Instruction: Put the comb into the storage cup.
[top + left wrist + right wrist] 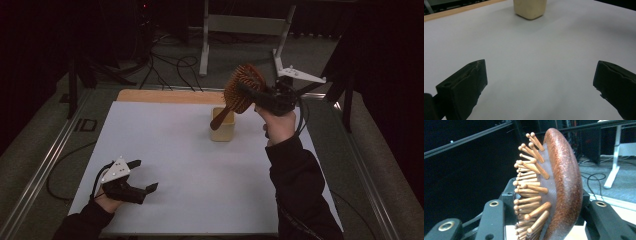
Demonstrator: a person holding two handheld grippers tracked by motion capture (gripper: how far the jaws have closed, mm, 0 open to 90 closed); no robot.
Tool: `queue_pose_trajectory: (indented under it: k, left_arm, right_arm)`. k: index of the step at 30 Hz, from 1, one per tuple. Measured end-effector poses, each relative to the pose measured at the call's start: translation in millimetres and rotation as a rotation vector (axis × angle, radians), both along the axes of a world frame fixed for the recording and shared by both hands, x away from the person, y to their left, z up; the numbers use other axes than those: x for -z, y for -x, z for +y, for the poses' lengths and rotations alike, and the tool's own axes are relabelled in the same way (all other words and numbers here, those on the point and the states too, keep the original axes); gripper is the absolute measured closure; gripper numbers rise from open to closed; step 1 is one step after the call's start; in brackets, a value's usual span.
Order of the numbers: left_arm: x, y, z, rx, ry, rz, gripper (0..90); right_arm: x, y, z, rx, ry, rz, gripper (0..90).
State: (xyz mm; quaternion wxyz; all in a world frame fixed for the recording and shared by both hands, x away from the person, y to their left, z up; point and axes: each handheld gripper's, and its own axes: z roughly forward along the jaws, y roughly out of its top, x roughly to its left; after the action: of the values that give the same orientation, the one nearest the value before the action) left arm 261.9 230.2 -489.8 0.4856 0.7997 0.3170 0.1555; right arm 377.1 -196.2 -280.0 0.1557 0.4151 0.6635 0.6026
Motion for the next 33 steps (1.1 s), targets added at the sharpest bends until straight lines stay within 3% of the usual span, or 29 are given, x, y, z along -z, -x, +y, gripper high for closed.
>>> queue_pose_trajectory:
  k: [8,13,19,33]
  left_arm:
    - [0.3,3.9,0.3,0.009,0.013,-0.03,0.0]
    - [1.4,3.4,-1.1,0.017,0.002,-0.038,0.0]
    - [1.0,3.0,-1.8,0.019,0.006,-0.048,0.0]
    - [2.0,3.8,-1.9,0.023,0.006,-0.054,0.1]
  right_arm:
    - [-4.9,-18.2,-2.9,0.055,0.031,-0.009,52.5]
    - [0.0,-29.6,-3.9,0.094,0.057,-0.005,52.4]
    - [8.7,-42.0,-6.6,0.12,0.053,0.013,52.4]
    - [27.1,-57.9,-5.9,0.147,0.069,0.044,52.4]
